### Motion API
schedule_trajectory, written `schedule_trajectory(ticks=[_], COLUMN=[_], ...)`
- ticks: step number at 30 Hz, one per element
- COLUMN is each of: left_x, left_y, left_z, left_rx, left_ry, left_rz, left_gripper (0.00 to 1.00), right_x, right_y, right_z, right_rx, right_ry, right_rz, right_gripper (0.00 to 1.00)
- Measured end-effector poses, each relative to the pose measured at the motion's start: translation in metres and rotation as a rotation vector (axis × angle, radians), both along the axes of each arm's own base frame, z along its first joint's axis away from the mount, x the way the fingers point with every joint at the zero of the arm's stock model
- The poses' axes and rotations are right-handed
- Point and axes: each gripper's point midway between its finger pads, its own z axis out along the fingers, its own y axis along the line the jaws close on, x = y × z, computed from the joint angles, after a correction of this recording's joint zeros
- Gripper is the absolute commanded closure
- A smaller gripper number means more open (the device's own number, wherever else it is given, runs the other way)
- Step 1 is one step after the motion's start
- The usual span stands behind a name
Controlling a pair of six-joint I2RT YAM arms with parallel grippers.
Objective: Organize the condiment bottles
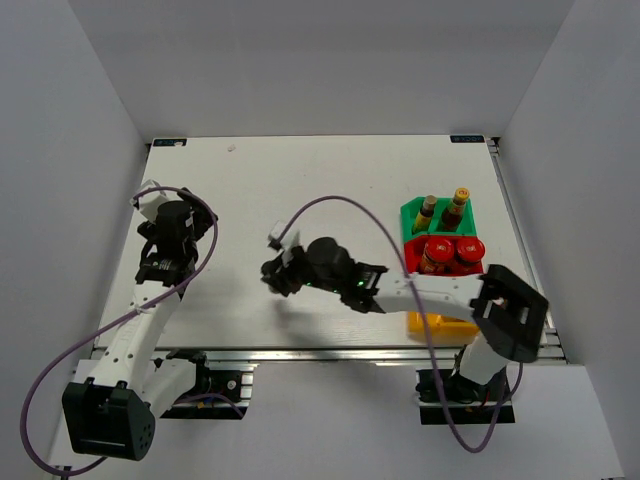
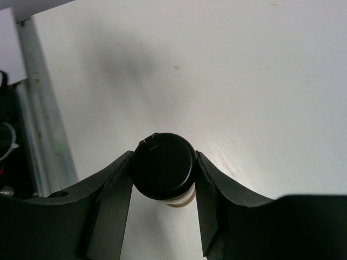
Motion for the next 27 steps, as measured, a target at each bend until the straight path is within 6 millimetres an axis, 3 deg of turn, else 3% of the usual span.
schedule_trajectory(ticks=[3, 7, 15, 19, 27], left_x=[0.002, 0.003, 0.005, 0.007, 0.009], left_y=[-0.003, -0.006, -0.009, -0.010, -0.010], left_z=[0.002, 0.002, 0.001, -0.004, -0.013], left_rx=[-0.007, -0.010, -0.012, -0.011, -0.001], left_ry=[-0.011, -0.010, -0.008, 0.005, 0.039], left_rz=[-0.015, -0.030, -0.050, -0.058, -0.060], left_gripper=[0.02, 0.02, 0.02, 0.02, 0.02], right_x=[0.023, 0.045, 0.035, 0.025, 0.010], right_y=[-0.049, -0.123, -0.245, -0.292, -0.358], right_z=[0.020, 0.020, 0.005, 0.005, -0.012], right_rx=[0.020, 0.006, -0.023, 0.005, -0.049], right_ry=[0.007, 0.040, 0.154, 0.209, 0.252], right_rz=[-0.174, -0.411, -0.765, -0.924, -1.174], right_gripper=[0.74, 0.74, 0.74, 0.76, 0.76])
